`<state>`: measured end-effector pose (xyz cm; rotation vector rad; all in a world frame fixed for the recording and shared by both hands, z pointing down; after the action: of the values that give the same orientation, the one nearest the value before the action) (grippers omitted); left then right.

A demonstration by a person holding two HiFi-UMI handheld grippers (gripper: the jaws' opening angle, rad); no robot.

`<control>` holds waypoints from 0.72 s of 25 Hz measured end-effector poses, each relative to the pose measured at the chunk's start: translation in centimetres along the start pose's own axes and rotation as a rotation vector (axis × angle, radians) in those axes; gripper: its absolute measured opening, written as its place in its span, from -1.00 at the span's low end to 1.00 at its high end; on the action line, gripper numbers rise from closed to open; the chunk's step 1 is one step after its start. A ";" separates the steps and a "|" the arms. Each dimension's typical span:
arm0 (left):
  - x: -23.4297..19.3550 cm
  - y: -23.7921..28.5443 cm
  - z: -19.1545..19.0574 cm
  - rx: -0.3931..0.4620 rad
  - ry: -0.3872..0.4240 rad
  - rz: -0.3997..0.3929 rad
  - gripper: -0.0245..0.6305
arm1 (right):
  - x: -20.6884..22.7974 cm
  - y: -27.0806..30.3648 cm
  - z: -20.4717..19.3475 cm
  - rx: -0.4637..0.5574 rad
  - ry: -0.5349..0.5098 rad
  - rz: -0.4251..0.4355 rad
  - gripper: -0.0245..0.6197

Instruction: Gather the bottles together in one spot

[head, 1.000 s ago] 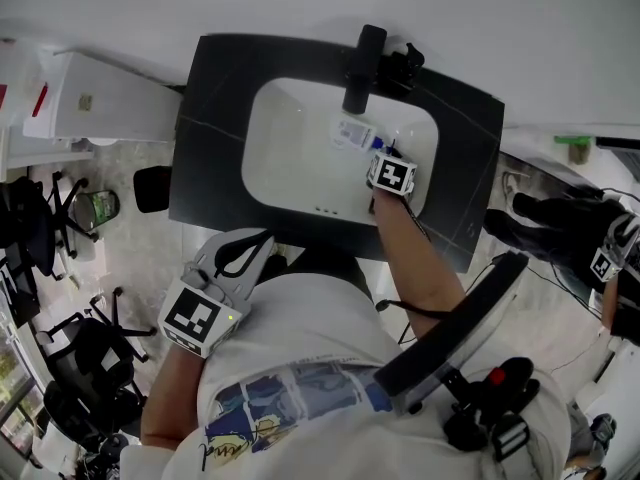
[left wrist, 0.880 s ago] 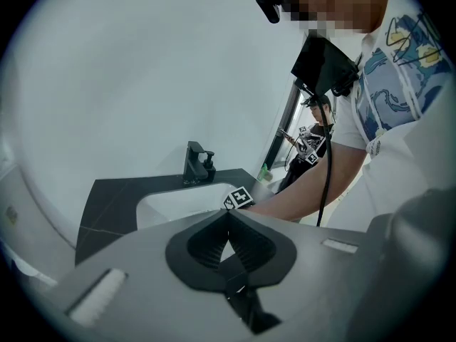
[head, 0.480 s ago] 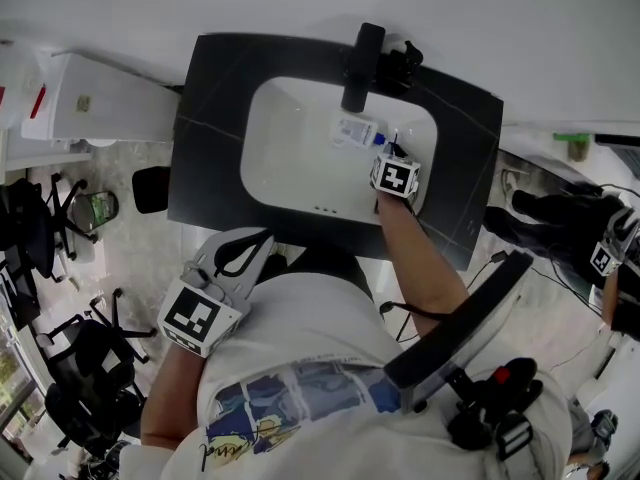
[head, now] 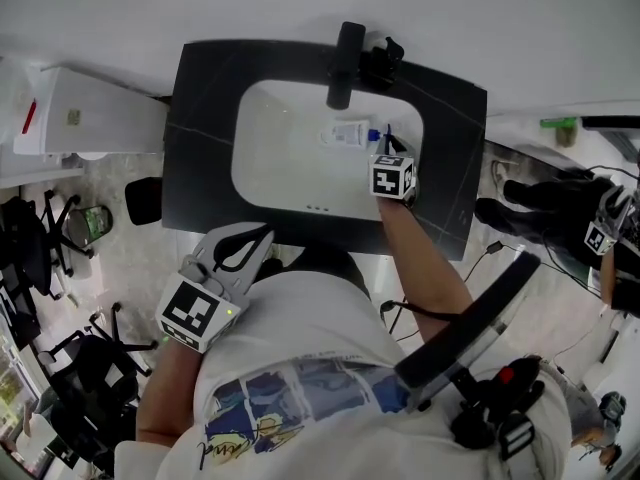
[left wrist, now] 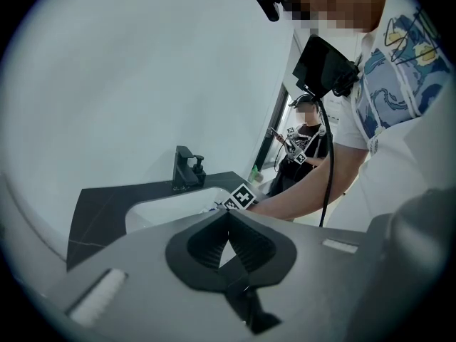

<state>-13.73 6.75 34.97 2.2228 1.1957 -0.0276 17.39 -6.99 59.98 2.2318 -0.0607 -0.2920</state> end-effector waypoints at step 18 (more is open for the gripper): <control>0.3 0.6 0.5 0.028 0.049 -0.091 -0.92 | 1.4 -4.9 2.0 0.128 -0.381 -0.062 -0.81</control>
<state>-12.95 6.44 34.77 2.2028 1.3301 -0.0267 18.04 -5.67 54.73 2.2782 -0.2205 -0.7637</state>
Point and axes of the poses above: the fingertips, and each gripper's own axes: y forward along the fingers, x to its right, z out of its top, the point moved 9 cm from there along -y, backward along the fingers, and after that the axes turned 2 degrees about -z, right-handed, at the moved point
